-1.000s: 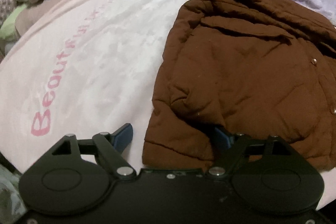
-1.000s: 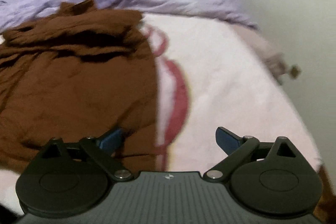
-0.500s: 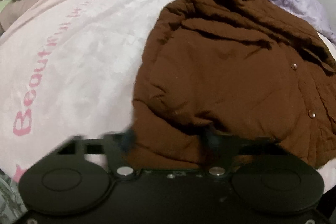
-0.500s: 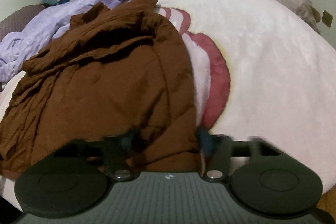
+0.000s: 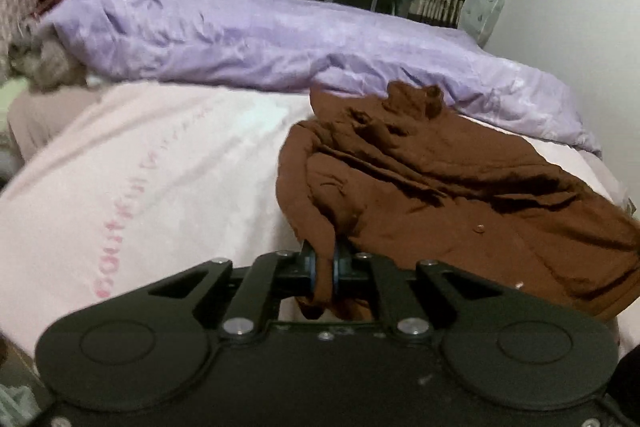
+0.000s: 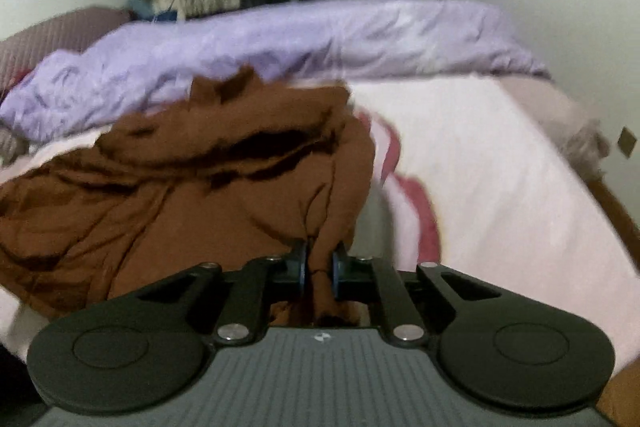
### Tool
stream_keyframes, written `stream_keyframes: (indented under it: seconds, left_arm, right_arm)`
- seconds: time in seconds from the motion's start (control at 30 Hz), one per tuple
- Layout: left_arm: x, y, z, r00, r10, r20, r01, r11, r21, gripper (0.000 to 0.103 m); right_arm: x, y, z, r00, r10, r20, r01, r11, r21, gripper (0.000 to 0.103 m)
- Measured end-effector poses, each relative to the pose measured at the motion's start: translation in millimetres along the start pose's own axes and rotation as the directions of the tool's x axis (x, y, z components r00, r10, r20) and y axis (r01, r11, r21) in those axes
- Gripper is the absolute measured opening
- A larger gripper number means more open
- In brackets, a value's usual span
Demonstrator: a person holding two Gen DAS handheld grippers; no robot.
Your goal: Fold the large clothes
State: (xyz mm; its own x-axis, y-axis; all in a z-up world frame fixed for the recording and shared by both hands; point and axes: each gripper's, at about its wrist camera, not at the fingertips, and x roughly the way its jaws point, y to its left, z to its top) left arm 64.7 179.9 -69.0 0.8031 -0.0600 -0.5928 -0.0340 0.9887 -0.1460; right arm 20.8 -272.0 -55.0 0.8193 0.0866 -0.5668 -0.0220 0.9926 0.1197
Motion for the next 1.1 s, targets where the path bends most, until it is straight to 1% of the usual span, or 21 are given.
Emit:
stream_keyframes:
  seconds: [0.13,0.2,0.33,0.43,0.47,0.5,0.53,0.57,0.6,0.63,0.67,0.73,0.77,0.83,0.87,0.9,0.93,1.0,1.03,1.07,1.1]
  left_arm:
    - [-14,10,-15,0.999,0.001,-0.047,-0.003,0.999,-0.045,0.007]
    - [-1,17,-32,0.994,-0.02,-0.109,0.011,0.997,-0.081,0.007]
    - [39,25,-67,0.969,-0.002,-0.248,-0.035,0.989,-0.145,0.007]
    - [55,28,-79,0.957,0.004,-0.292,-0.057,0.983,-0.173,0.008]
    - [60,29,-81,0.954,0.009,-0.301,-0.063,0.983,-0.172,0.014]
    - [64,29,-80,0.953,0.02,-0.304,-0.072,0.984,-0.16,0.023]
    - [67,28,-81,0.951,0.046,-0.307,-0.092,0.986,-0.138,0.029]
    - [68,27,-80,0.947,0.071,-0.313,-0.111,0.987,-0.114,0.047]
    - [69,25,-80,0.941,0.117,-0.319,-0.151,0.985,-0.085,0.066]
    - [66,25,-78,0.936,0.162,-0.313,-0.19,0.98,-0.062,0.073]
    - [60,28,-76,0.933,0.195,-0.302,-0.22,0.974,-0.049,0.083]
    - [42,27,-63,0.936,0.269,-0.228,-0.282,0.959,-0.022,0.087]
    - [37,27,-57,0.94,0.284,-0.189,-0.291,0.957,-0.009,0.09]
    - [27,12,-39,0.956,0.272,-0.108,-0.273,0.962,0.008,0.099]
    - [26,1,-31,0.968,0.242,-0.069,-0.242,0.97,0.011,0.102]
    - [27,-11,-24,0.978,0.207,-0.038,-0.206,0.978,0.014,0.103]
    - [33,-24,-18,0.985,0.171,-0.026,-0.171,0.985,0.017,0.103]
    - [51,-53,-12,0.993,0.112,-0.025,-0.111,0.993,0.043,0.103]
    - [63,-67,-11,0.995,0.093,-0.026,-0.091,0.994,0.065,0.103]
    - [75,-82,-12,0.995,0.09,-0.037,-0.087,0.992,0.087,0.103]
    - [88,-94,-14,0.994,0.094,-0.053,-0.088,0.99,0.109,0.103]
  right_arm:
    - [-14,-16,1,1.0,-0.028,0.003,0.028,0.999,0.019,0.012]
    - [-1,-25,-13,0.998,-0.032,-0.062,0.034,0.999,0.028,0.012]
    - [39,-26,-43,0.979,-0.05,-0.199,0.062,0.997,0.052,0.012]
    - [52,-20,-53,0.971,-0.081,-0.225,0.094,0.995,0.045,0.013]
    - [55,-21,-54,0.97,-0.081,-0.231,0.096,0.994,0.054,0.013]
    - [57,-22,-52,0.968,-0.08,-0.238,0.098,0.993,0.068,0.018]
    - [61,-25,-51,0.965,-0.078,-0.249,0.101,0.992,0.082,0.028]
    - [64,-27,-49,0.961,-0.082,-0.265,0.108,0.991,0.085,0.036]
    - [66,-29,-48,0.956,-0.096,-0.279,0.122,0.989,0.078,0.051]
    - [65,-32,-46,0.951,-0.118,-0.286,0.146,0.986,0.078,0.057]
    - [59,-33,-45,0.952,-0.13,-0.277,0.16,0.983,0.089,0.058]
    - [42,-32,-42,0.964,-0.157,-0.212,0.183,0.978,0.105,0.058]
    - [34,-29,-38,0.967,-0.195,-0.166,0.213,0.972,0.1,0.058]
    - [20,-12,-29,0.947,-0.319,-0.039,0.321,0.944,0.069,0.058]
    - [14,-2,-26,0.936,-0.35,0.026,0.348,0.935,0.062,0.057]
    - [10,8,-24,0.934,-0.346,0.094,0.341,0.938,0.069,0.057]
    - [8,18,-21,0.945,-0.295,0.144,0.285,0.955,0.086,0.057]
    - [18,35,-16,0.983,-0.114,0.146,0.098,0.989,0.114,0.054]
    - [29,49,-16,0.991,-0.005,0.132,-0.01,0.994,0.11,0.053]
    - [40,63,-16,0.99,0.068,0.121,-0.081,0.991,0.104,0.053]
    - [53,78,-17,0.989,0.107,0.099,-0.116,0.989,0.091,0.053]
